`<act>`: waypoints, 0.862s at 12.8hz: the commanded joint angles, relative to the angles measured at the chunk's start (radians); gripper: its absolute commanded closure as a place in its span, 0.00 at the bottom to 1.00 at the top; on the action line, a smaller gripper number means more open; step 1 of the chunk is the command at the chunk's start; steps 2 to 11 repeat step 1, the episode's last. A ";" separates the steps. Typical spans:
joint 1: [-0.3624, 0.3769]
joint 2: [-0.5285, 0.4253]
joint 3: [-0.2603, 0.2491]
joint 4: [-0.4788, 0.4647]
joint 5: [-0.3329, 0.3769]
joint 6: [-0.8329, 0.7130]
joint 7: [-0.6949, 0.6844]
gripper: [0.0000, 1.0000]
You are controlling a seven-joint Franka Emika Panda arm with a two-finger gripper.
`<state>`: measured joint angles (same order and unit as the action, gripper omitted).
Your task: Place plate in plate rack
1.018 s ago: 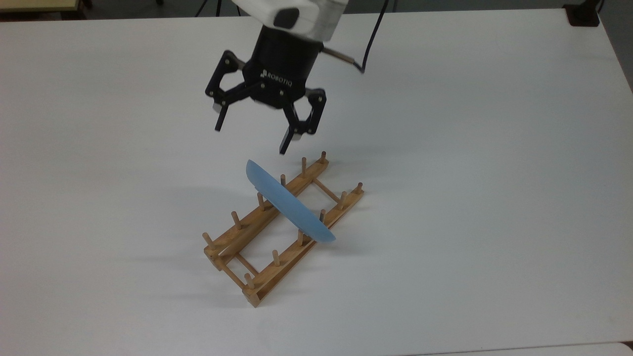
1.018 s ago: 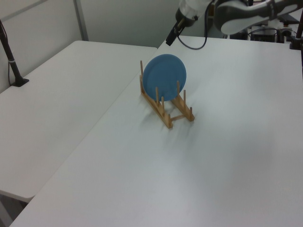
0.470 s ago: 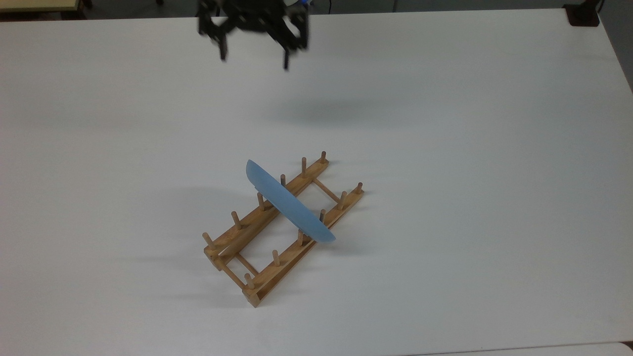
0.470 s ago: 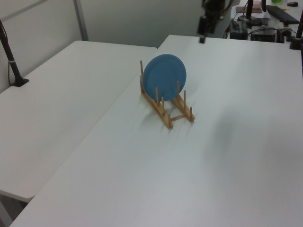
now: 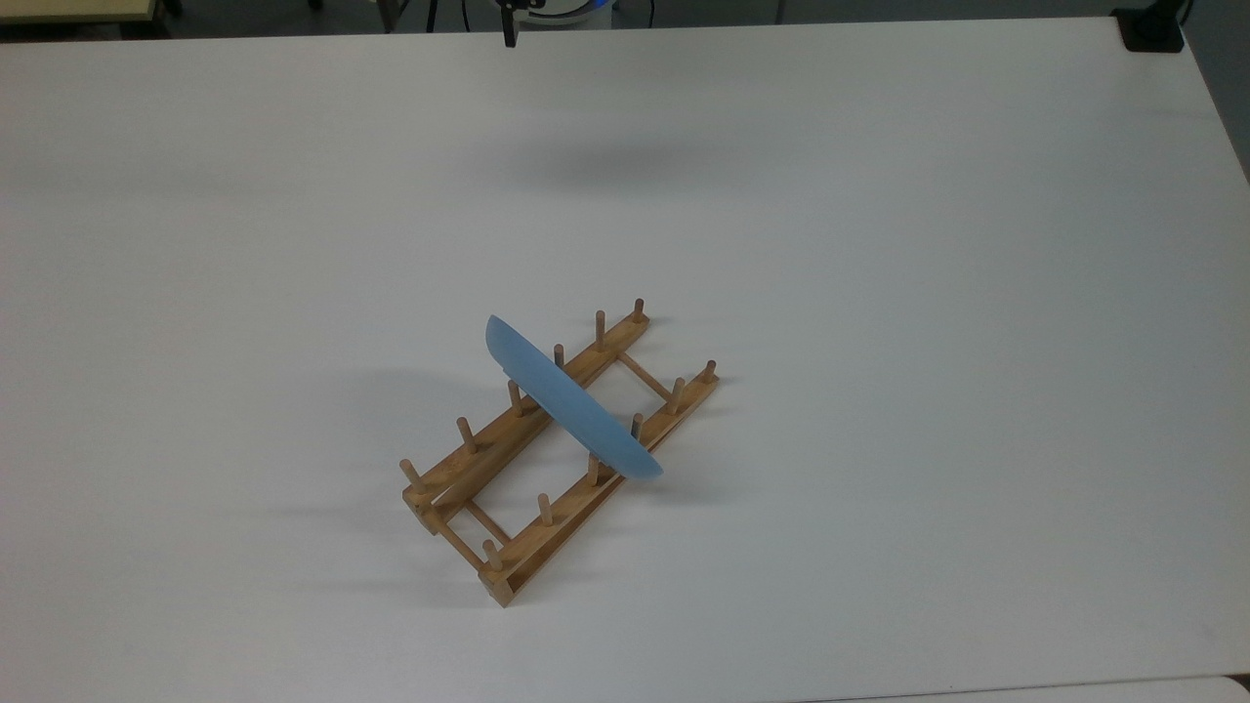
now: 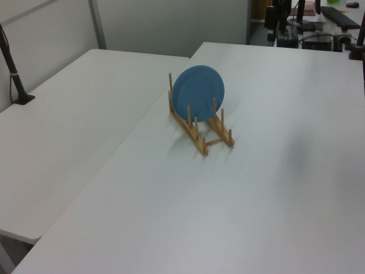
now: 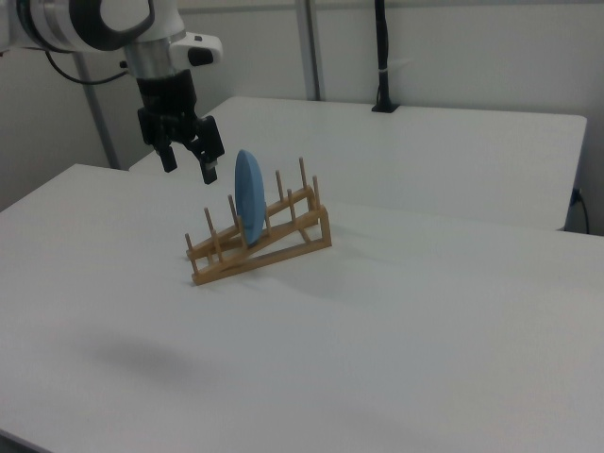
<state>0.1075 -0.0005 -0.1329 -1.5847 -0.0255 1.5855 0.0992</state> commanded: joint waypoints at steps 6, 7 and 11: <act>-0.022 -0.010 0.001 -0.024 0.019 -0.006 -0.013 0.00; -0.022 -0.010 0.001 -0.024 0.019 -0.006 -0.013 0.00; -0.022 -0.010 0.001 -0.024 0.019 -0.006 -0.013 0.00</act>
